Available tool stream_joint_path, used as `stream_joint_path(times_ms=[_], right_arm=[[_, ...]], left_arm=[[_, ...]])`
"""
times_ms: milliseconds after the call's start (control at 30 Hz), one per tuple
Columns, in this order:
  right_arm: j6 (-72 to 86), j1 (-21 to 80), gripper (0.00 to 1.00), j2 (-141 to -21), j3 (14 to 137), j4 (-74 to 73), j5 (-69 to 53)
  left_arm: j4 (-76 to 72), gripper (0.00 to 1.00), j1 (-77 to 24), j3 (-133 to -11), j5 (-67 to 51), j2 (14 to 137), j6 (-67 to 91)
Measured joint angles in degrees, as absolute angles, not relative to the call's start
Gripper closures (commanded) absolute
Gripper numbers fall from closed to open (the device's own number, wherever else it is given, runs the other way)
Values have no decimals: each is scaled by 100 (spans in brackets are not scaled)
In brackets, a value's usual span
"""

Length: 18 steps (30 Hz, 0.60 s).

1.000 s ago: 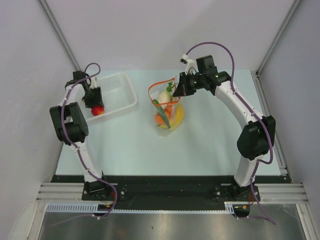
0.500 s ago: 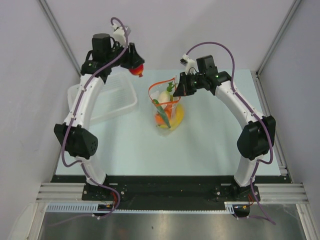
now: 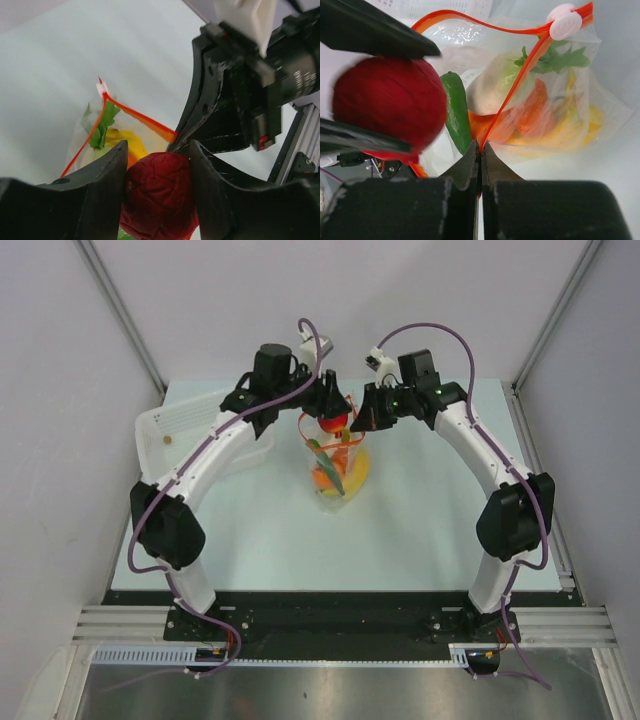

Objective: Place the food in the zip-top bag and seal the zipper
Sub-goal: Place the fake fruit in the zipper food storage bag.

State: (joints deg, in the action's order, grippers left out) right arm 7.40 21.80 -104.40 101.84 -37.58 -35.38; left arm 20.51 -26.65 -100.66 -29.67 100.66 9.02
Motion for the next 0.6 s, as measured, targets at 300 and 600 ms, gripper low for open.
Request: stream_joint_path(times_ms=[300,600], right_arm=[[672,2060,100,-10241,9963,-3798,-3583],[596,2014,100,-10241,9933,-3793,-3586]], left_arm=[[2290,0,-2565,-10088,-3063,10169,1009],[2829,5,-982,-10630,-1846,10184,744]])
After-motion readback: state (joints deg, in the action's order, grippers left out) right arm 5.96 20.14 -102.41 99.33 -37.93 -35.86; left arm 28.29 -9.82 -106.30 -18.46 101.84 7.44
